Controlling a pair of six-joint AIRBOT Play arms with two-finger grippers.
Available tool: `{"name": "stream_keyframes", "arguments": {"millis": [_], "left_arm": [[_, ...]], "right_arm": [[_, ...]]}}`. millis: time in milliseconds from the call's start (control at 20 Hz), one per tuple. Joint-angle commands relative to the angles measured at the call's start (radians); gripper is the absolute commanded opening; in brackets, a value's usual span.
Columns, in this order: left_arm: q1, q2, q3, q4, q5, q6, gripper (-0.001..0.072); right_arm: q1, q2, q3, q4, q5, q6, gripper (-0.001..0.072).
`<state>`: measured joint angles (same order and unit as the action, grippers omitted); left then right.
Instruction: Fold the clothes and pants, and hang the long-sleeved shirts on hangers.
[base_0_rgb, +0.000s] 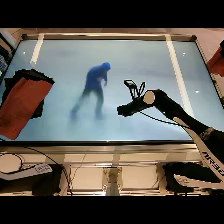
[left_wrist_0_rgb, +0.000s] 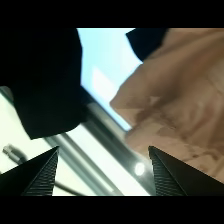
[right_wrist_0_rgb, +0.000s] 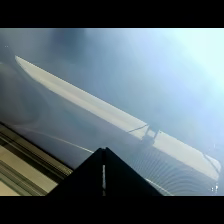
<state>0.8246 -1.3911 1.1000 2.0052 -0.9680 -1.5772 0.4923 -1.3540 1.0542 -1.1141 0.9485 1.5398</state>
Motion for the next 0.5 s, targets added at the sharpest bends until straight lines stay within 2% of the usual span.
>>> {"name": "stream_keyframes", "arguments": {"millis": [0,100,250,300,450], "left_arm": [[0.021,-0.101,0.116,-0.037,-0.123,0.116,0.0636],[0.021,-0.105,0.119,-0.126,-0.122,0.261,0.0636],[0.021,-0.105,0.119,-0.22,-0.126,0.42,0.0635],[0.021,-0.105,0.119,-0.239,-0.126,0.448,0.0633],[0.021,-0.127,0.119,-0.244,-0.121,0.463,0.0631]], "right_arm": [[0.001,0.0,0.0,0.001,-0.018,0.0,0.0008],[0.001,0.0,0.0,0.001,-0.046,0.0,0.0008],[0.001,0.0,0.0,0.016,-0.071,0.0,0.0008],[0.001,0.0,0.0,0.017,-0.071,0.0,0.0008],[0.001,0.0,0.0,0.017,-0.07,0.0,0.0008]]}}
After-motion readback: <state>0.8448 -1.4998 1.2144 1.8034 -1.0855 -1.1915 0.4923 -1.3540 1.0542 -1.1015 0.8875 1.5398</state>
